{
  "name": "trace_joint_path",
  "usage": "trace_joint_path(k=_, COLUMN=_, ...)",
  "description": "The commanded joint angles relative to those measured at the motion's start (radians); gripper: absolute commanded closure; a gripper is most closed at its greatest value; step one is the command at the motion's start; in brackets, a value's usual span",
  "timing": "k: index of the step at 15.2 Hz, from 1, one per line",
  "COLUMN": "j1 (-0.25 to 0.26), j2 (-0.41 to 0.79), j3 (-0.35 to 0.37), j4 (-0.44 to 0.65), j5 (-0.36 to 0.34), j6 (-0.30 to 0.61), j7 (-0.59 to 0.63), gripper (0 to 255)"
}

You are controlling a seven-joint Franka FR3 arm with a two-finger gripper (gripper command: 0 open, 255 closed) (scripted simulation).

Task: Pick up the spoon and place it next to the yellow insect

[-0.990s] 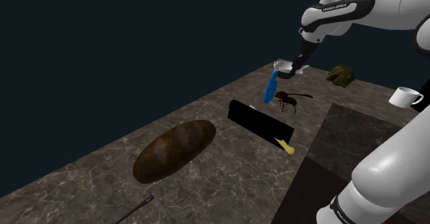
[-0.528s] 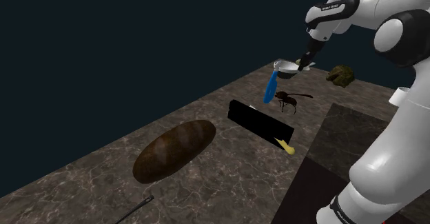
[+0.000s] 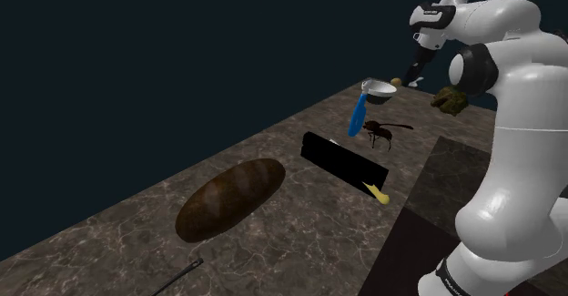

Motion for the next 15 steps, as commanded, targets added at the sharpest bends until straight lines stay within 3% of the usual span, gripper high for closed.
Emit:
trace_joint_path(k=1, j1=-0.062, j2=0.102, j3=0.007, j4=0.155, j5=0.039, j6=-0.06, j7=-0.02, gripper=255)
trace_joint_path(k=2, j1=-0.12, j2=0.195, j3=0.017, j4=0.309, j5=0.068, j6=-0.122, j7=-0.024, gripper=255)
trace_joint_path(k=15, j1=-0.069, j2=0.152, j3=0.017, j4=0.057, j5=0.062, j6=0.079, j7=-0.063, gripper=255)
